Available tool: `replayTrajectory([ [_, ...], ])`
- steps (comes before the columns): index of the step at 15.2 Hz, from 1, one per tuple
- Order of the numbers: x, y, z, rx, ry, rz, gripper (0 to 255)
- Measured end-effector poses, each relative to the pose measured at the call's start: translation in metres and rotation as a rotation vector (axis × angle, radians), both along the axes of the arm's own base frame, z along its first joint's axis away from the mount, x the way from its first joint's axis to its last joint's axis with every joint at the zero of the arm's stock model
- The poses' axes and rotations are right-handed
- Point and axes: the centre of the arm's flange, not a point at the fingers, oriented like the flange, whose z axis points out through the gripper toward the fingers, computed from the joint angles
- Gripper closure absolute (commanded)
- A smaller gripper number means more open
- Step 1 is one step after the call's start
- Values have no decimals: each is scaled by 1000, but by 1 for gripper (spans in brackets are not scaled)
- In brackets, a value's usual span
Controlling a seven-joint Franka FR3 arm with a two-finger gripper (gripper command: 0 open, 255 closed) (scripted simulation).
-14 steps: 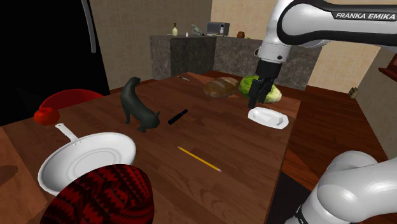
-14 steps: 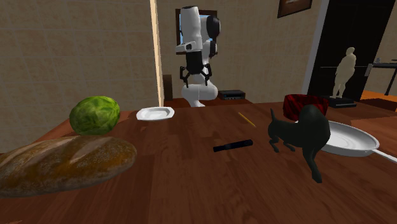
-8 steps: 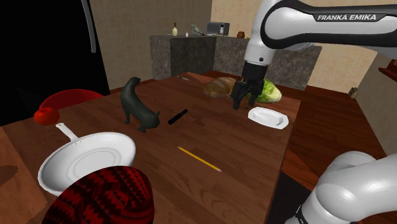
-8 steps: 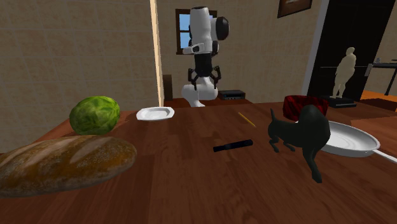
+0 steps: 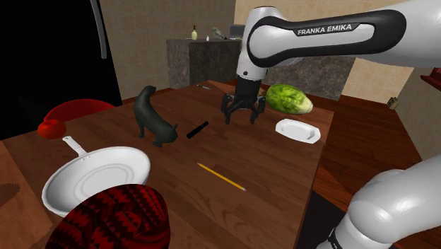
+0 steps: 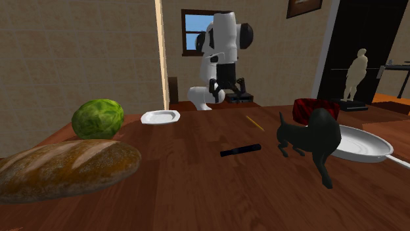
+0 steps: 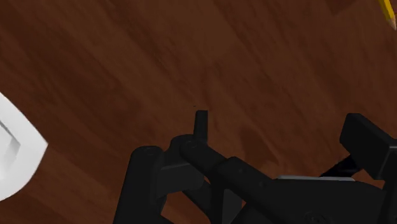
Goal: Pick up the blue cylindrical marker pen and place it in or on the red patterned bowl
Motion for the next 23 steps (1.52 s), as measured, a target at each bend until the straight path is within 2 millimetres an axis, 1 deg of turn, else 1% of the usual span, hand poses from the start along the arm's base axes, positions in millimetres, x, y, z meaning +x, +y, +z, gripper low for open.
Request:
replayTrajectory([
  [3, 34, 20, -13, -1, 6, -142, 0],
  [8, 90, 41, -30, -4, 17, -375, 0],
  [12, 143, 48, -48, -4, 27, -563, 0],
  [14, 167, 50, -54, -5, 31, -657, 0],
  [15, 180, 47, -59, -5, 33, -705, 0],
  [17, 191, 46, -65, -6, 35, -750, 0],
  [20, 195, 46, -78, -7, 35, -763, 0],
  [23, 198, 46, -96, -7, 36, -765, 0],
])
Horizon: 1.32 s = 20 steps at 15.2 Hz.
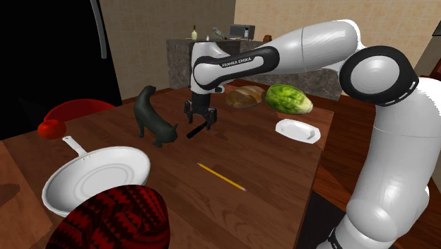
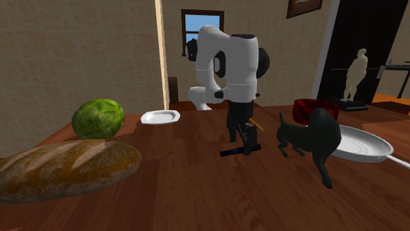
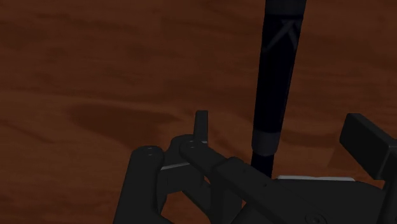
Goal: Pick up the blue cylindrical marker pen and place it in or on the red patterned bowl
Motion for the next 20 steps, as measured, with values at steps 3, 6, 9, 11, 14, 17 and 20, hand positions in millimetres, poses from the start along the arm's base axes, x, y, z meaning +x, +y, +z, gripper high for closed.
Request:
replayTrajectory([
  [3, -1, 1, -7, 0, 0, 0, 0],
  [6, -1, 1, -8, 0, 0, 0, 0],
  [9, -1, 1, -8, 0, 0, 0, 255],
  [11, -1, 1, -8, 0, -1, 0, 255],
  [14, -1, 1, -8, 0, -1, 0, 255],
  [17, -1, 1, -8, 0, -1, 0, 255],
  [20, -2, 1, -2, 0, 0, 0, 255],
])
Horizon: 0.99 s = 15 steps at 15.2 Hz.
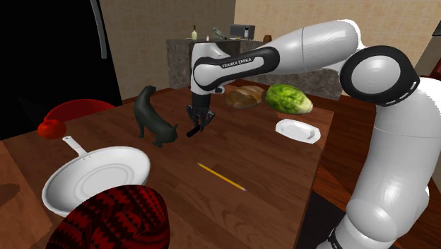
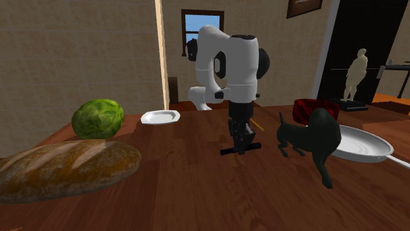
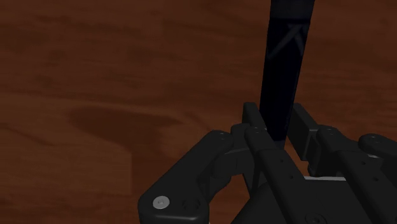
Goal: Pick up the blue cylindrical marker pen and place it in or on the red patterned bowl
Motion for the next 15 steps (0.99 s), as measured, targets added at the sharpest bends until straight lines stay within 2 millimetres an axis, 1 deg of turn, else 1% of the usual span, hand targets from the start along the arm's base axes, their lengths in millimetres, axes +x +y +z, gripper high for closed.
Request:
replayTrajectory([
  [15, 1, 1, 77, 0, 0, 0, 255],
])
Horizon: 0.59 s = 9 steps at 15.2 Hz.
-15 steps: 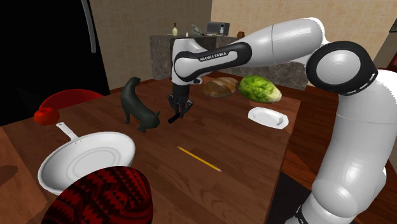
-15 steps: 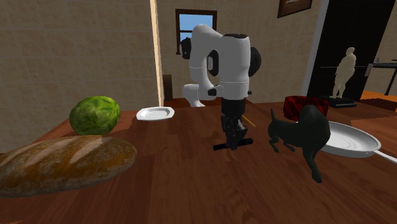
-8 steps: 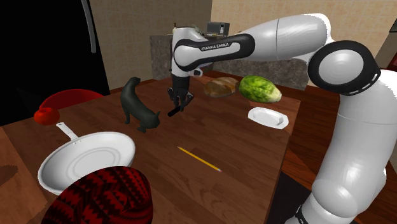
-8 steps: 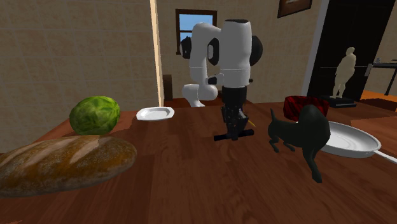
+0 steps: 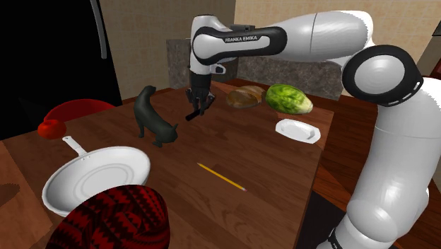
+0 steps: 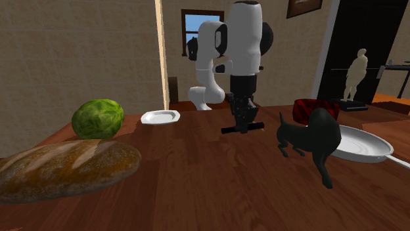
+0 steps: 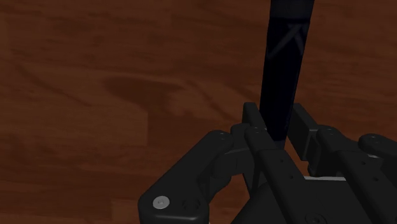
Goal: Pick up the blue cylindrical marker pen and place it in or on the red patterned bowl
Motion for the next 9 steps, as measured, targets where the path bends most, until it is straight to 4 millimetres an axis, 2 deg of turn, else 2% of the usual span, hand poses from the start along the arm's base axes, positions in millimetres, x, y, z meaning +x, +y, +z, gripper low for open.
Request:
replayTrajectory([
  [9, 0, -1, 49, 0, 0, 0, 255],
])
